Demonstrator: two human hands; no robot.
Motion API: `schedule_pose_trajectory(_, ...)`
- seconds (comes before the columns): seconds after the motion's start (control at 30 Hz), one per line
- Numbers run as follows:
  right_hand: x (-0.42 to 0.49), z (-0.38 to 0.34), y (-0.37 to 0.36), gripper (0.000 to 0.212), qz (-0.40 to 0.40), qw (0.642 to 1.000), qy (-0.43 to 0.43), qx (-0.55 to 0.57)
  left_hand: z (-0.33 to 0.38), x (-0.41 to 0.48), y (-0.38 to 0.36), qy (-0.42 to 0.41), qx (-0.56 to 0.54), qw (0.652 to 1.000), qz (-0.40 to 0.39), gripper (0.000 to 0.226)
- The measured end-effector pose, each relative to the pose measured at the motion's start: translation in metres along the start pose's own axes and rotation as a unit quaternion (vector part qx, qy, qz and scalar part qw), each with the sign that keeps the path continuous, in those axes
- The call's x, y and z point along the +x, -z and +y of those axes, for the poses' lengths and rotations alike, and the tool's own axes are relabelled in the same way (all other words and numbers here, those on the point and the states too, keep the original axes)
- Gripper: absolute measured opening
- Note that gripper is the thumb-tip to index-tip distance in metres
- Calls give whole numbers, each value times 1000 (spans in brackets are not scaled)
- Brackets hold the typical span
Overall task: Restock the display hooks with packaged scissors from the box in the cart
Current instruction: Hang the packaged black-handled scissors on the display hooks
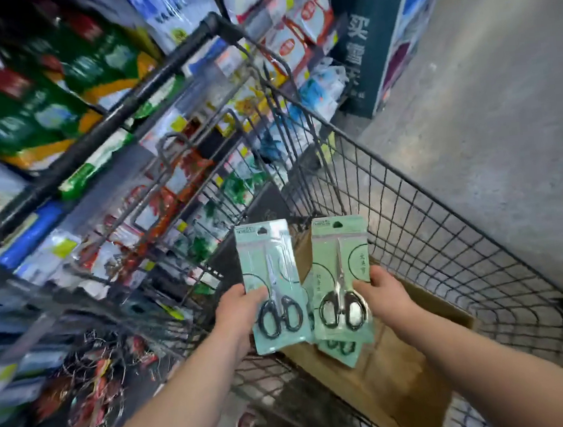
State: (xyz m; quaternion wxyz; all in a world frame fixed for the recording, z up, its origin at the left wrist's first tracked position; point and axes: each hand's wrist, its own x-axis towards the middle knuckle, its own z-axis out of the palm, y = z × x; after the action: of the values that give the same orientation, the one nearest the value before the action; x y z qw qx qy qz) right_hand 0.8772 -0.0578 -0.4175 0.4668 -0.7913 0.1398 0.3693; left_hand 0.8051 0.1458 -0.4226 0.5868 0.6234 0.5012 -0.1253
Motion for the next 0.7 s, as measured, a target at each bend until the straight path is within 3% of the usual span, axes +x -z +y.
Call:
schedule_pose_trajectory(0.2, -37, -42, -24, 8, -65, 995, 77, 0, -1, -45, 55, -29, -62, 997, 46, 16)
schedule_pose_trajectory(0.37, -82, -68, -70, 22, -107, 981, 143, -69, -24, -87, 120, -65, -139, 985, 80, 6)
schedule_pose_trajectory(0.5, -128, -77, -138, 27, -151, 957, 203, -139, -85, -108, 196, -98, -209, 966, 114, 37)
schedule_pose_trajectory(0.6, -174, -68, -206, 50, -195, 929, 249, -192, -138, -155, 257, -106, -259, 947, 161, 40)
schedule_pose_trajectory(0.7, -241, -54, -274, 30, -236, 902, 283, -223, -201, -201, 324, -120, -290, 920, 236, 39)
